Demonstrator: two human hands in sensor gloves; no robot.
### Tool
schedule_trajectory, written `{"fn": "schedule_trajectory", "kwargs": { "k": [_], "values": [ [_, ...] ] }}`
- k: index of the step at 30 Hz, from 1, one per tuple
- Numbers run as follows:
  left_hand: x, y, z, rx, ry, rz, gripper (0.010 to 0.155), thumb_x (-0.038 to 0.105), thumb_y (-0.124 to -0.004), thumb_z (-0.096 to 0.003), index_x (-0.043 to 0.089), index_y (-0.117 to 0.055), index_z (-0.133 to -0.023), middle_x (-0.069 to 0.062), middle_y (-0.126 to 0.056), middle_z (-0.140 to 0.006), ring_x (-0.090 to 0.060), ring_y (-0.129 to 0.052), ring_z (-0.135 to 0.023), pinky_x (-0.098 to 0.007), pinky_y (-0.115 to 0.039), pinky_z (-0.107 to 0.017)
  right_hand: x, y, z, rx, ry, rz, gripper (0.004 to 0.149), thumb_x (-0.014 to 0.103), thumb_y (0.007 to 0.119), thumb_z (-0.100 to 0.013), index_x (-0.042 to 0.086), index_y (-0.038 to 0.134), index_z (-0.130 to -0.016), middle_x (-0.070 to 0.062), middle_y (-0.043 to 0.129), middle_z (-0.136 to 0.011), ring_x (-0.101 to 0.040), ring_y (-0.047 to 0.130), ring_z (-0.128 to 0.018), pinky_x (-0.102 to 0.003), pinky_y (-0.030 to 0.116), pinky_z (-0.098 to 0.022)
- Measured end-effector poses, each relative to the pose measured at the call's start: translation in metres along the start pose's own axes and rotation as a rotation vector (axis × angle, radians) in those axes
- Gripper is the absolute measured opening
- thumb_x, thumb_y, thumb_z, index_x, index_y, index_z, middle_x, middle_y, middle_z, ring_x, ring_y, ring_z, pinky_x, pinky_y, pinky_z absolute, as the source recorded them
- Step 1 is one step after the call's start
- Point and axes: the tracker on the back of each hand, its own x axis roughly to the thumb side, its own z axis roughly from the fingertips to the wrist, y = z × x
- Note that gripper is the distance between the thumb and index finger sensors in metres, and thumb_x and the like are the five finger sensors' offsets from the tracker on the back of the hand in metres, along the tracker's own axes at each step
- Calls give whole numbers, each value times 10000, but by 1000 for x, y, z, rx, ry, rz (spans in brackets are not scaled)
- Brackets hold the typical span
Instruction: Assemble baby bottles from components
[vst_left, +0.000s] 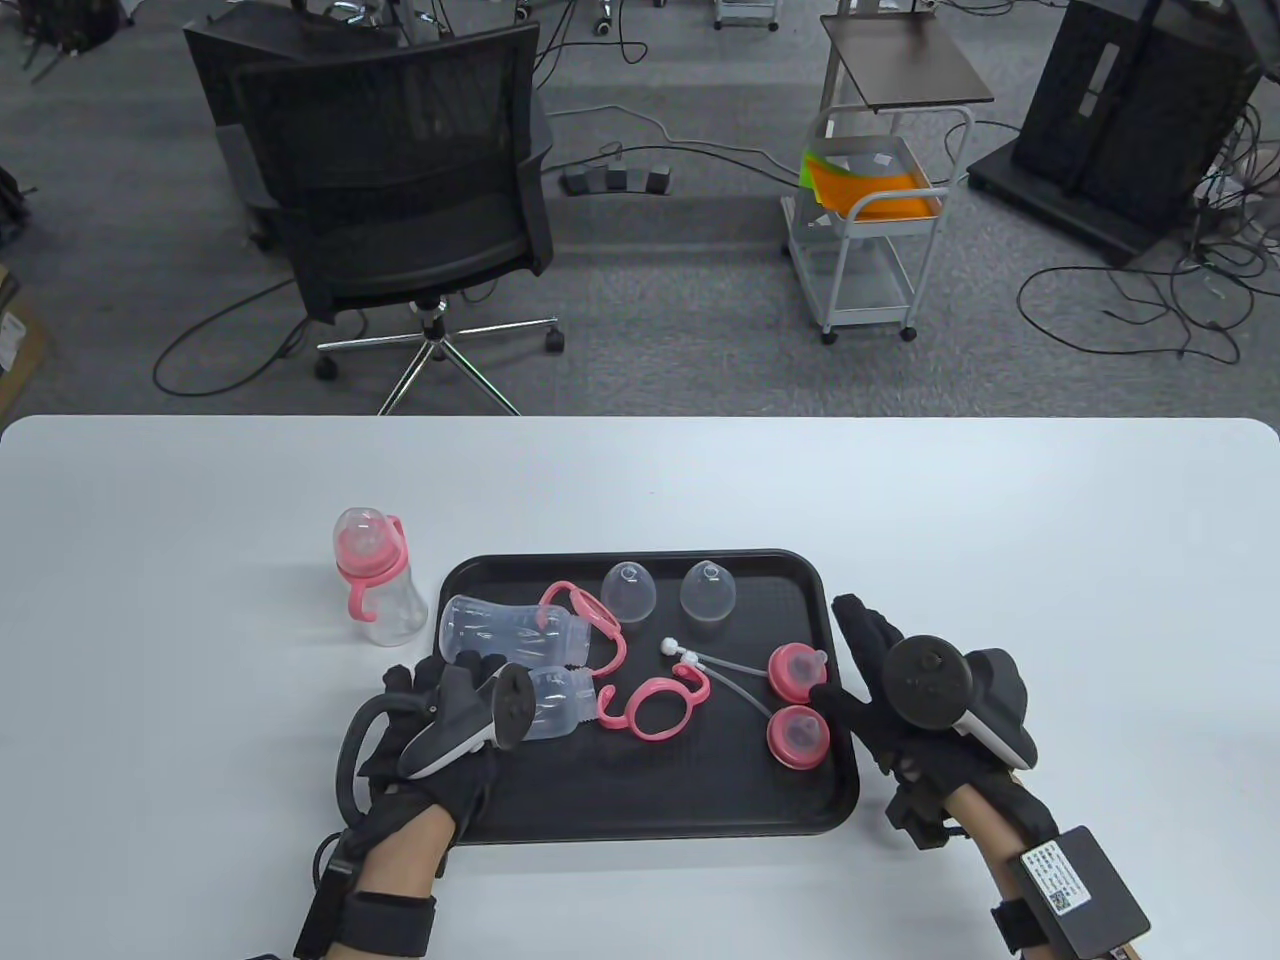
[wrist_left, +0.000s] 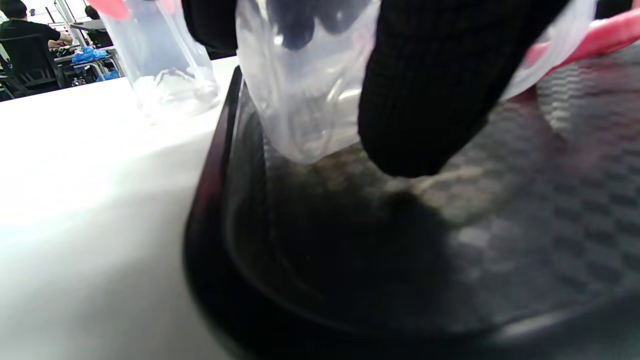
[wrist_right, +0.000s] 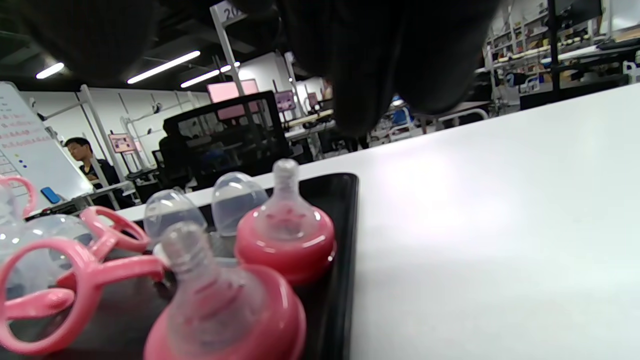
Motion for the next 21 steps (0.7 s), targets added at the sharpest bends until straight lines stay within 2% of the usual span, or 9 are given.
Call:
{"fn": "schedule_trajectory", "kwargs": {
  "k": [2, 6, 10, 14, 21],
  "values": [
    [-1, -1, -1, 3, 7, 8, 1048, 482, -1081, -372, 301, -387, -1135, 7, -481, -1179, -393, -614, -1087, -665, -418, -806, 0, 0, 0, 1, -1, 1, 884, 577, 743, -389, 242, 331, -1096, -111, 570, -1084, -344, 866, -863, -500, 815, -613],
    [-4, 1, 0, 29, -11, 34, 1018, 495, -1080, -386, 305, -416, -1134, 9, -510, -1173, -369, -650, -1087, -664, -423, -818, 1, 2, -1, 6, -5, 6, 884, 577, 742, -389, 242, 331, -1095, -112, 572, -1083, -345, 866, -863, -501, 816, -612],
    [-6, 6, 4, 10, -31, 48, 997, 479, -1088, -383, 295, -450, -1127, 1, -545, -1159, -365, -658, -1083, -673, -419, -813, 0, 2, -1, 7, -4, 5, 882, 576, 742, -389, 242, 333, -1095, -112, 573, -1082, -343, 868, -862, -501, 816, -611],
    [-11, 17, 10, 6, -62, 81, 995, 490, -1090, -383, 298, -460, -1129, 4, -550, -1162, -355, -670, -1084, -677, -416, -814, 1, 1, -1, 0, -4, 0, 882, 576, 742, -389, 241, 334, -1095, -111, 575, -1082, -344, 869, -861, -502, 816, -610],
    [-21, 44, 28, 96, -115, 194, 998, 496, -1092, -377, 282, -473, -1129, -10, -563, -1155, -360, -692, -1070, -675, -437, -808, 4, -9, 1, -33, -17, -36, 879, 578, 740, -390, 242, 335, -1095, -111, 577, -1081, -339, 868, -863, -500, 817, -611]
  ]
}}
